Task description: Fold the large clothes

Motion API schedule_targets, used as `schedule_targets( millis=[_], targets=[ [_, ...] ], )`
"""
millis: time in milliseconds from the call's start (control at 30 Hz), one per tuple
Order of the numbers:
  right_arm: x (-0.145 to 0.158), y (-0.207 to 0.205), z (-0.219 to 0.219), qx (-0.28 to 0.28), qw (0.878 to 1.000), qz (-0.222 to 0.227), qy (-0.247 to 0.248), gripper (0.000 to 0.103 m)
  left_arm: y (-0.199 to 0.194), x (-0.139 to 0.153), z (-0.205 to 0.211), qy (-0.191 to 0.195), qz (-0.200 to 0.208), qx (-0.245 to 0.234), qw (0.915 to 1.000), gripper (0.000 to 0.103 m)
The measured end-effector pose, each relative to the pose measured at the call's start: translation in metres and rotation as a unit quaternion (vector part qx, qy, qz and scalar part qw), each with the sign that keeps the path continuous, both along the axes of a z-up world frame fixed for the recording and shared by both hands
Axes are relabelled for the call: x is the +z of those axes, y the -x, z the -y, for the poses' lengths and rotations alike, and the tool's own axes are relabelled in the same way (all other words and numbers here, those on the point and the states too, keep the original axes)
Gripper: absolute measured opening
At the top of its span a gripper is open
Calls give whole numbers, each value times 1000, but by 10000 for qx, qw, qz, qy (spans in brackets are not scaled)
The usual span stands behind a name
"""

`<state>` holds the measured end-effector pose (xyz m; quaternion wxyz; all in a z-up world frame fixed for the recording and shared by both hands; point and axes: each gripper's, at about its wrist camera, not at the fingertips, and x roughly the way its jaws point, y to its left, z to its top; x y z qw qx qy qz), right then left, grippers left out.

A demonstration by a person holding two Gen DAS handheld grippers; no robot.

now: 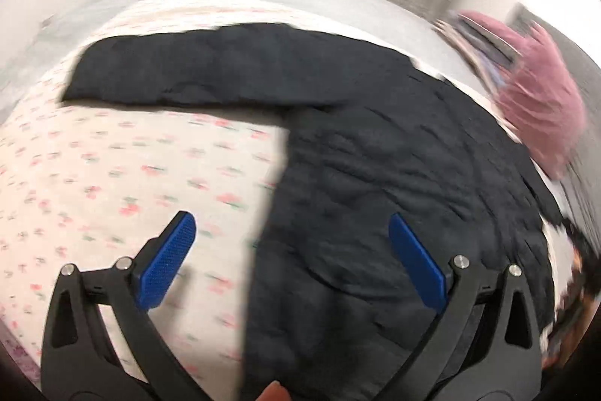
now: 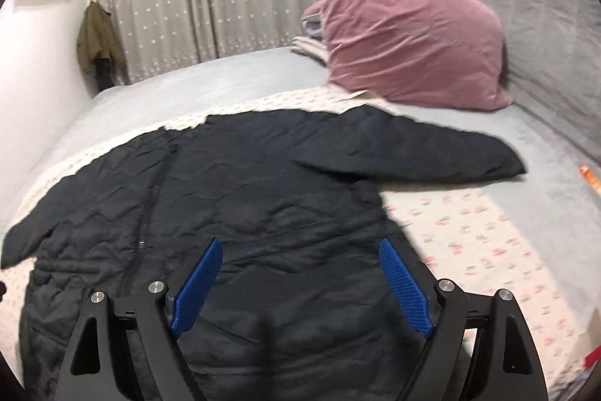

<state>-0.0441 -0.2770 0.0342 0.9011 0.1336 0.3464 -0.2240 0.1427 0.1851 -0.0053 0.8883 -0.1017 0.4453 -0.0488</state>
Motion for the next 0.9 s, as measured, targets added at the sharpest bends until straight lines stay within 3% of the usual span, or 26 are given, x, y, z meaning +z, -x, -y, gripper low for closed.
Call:
schedule_targets(
  millis=[167, 333, 500, 633, 700, 733, 767, 800, 867, 900],
  targets=[
    [-30, -35, -4, 163, 9991, -375, -59, 87, -39, -16, -52, 92, -356, 836, 9958, 102],
    [-40, -60, -3, 389, 9979, -510, 116, 87, -67, -34, -92, 216, -183, 1314, 9909, 102],
    [-46, -77, 1, 433, 9973, -544, 242, 87, -94, -58, -131, 809, -168, 2058, 9751, 102],
    [-48, -83, 1, 541, 9964, -551, 351, 87, -108, -61, -151, 1042, 321, 2412, 9643, 99],
    [-50, -86, -1, 545, 9954, -597, 518, 87, -117, -63, -157, 1024, 432, 2528, 9611, 90],
    [-51, -87, -1, 539, 9951, -604, 563, 87, -120, -63, -159, 974, 467, 2641, 9584, 79],
    [-52, -89, 0, 537, 9951, -604, 576, 87, -121, -62, -161, 939, 473, 2728, 9563, 63],
    [-54, -91, 1, 547, 9952, -601, 537, 87, -125, -63, -163, 887, 425, 2856, 9533, 54],
    [-57, -93, 4, 557, 9956, -608, 442, 87, -131, -63, -167, 912, 332, 3015, 9485, 10],
    [-59, -95, 6, 540, 9957, -647, 392, 87, -132, -59, -169, 989, 383, 3023, 9473, 8]
  ],
)
